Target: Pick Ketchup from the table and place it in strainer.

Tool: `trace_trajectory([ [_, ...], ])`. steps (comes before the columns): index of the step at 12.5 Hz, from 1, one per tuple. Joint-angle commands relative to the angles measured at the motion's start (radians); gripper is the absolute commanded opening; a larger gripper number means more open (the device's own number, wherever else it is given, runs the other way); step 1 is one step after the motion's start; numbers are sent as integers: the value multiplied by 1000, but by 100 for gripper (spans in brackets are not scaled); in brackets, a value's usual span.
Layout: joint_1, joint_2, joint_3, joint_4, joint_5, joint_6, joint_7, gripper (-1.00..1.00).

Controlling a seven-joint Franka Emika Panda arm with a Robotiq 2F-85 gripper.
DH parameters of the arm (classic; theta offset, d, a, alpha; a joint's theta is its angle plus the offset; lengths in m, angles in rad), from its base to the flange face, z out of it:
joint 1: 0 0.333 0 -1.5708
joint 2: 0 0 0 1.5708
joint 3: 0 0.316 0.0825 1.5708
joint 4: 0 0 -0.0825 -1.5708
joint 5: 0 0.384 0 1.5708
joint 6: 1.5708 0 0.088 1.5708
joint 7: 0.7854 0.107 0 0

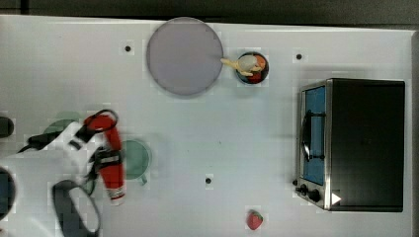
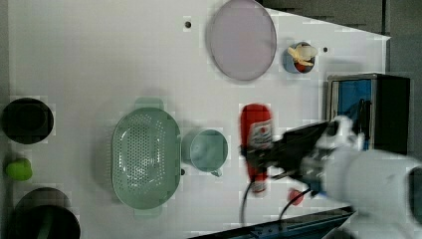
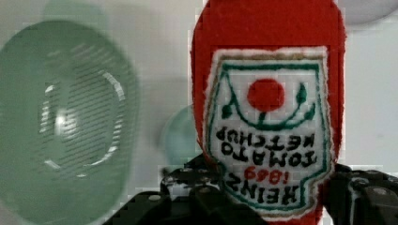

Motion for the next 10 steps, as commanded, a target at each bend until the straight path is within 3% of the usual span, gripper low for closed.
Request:
trace_trajectory([
  [1, 8, 66, 37, 4, 22, 91, 267, 21],
  [6, 13, 250, 123, 5, 19, 283, 451, 21],
  [10, 31, 402, 126, 4, 13, 422, 468, 21],
])
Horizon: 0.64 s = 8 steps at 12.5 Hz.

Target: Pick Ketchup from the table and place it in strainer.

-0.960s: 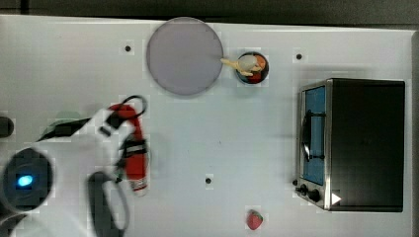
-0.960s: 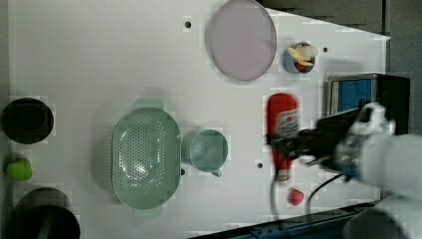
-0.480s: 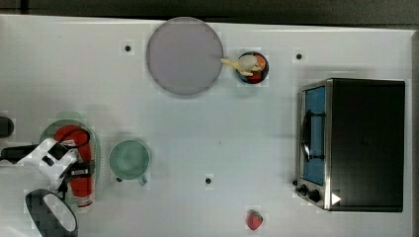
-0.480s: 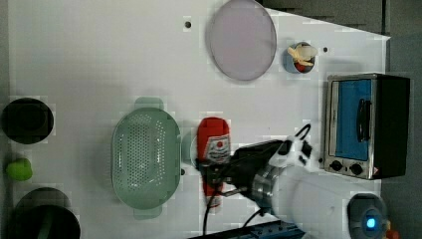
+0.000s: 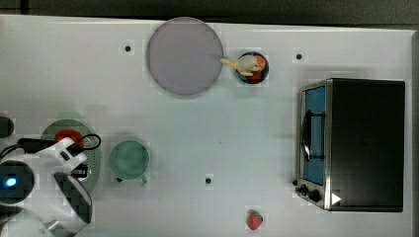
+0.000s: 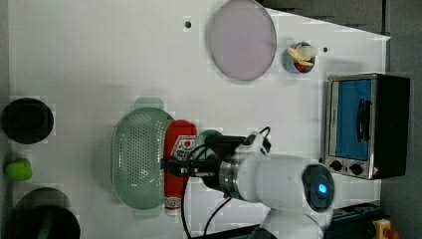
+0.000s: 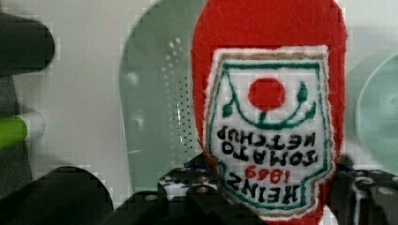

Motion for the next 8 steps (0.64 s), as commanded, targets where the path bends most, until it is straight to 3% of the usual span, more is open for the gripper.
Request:
trace_trajectory([
  [1, -3, 50, 0, 12, -1, 72, 64, 21],
  [2, -3, 84, -3, 12, -10, 101, 64, 26],
  [5, -2, 148, -10, 14, -75, 155, 64, 90],
  [6, -3, 140, -9, 16, -76, 158, 64, 100],
  [8, -14, 87, -11, 28, -75, 131, 83, 100],
])
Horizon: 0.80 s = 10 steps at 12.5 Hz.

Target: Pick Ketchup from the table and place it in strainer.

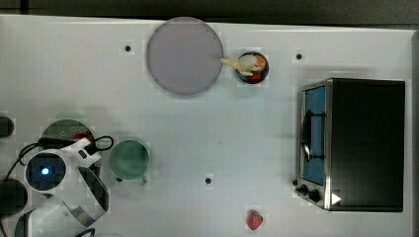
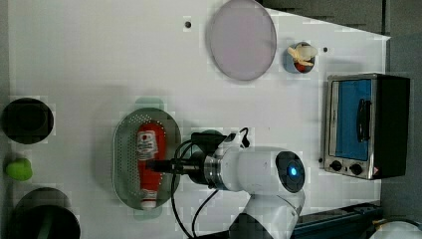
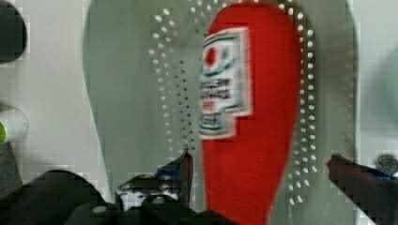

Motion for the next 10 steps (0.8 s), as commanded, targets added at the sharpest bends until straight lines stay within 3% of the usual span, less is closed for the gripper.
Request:
trace_trajectory([
  [1, -29, -117, 15, 59, -17, -49, 97, 100],
  [6, -129, -363, -9, 175, -7, -478, 111, 100],
  [10, -191, -482, -138, 292, 97, -736, 78, 100],
])
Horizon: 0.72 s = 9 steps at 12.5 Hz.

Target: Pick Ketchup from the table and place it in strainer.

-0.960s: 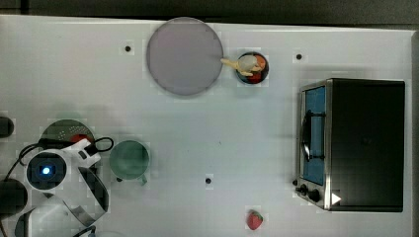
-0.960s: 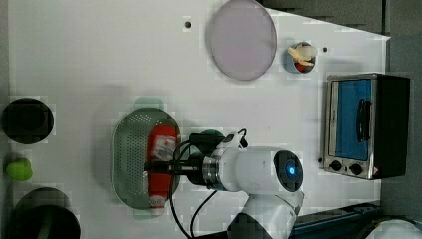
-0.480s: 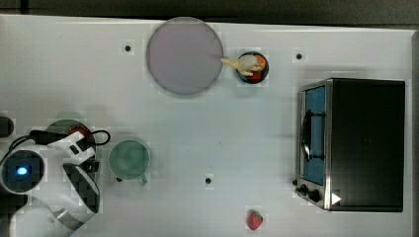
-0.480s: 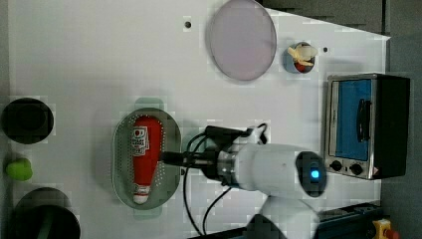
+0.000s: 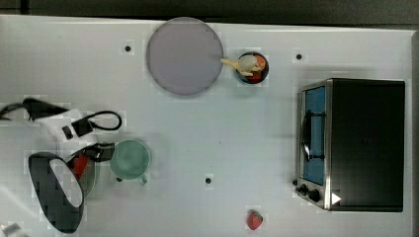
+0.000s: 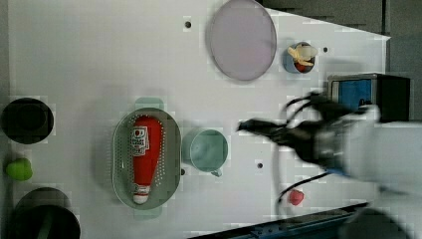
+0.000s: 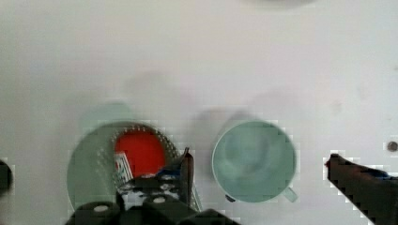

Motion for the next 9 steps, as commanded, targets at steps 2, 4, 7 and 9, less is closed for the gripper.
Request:
trace_trajectory([
  [2, -66, -49, -181, 77, 81, -145, -21, 100],
  [4, -68, -74, -290, 108, 81, -212, -91, 100],
  [7, -71, -104, -450, 119, 81, -228, -145, 100],
  [9, -71, -120, -533, 119, 73, -230, -145, 100],
])
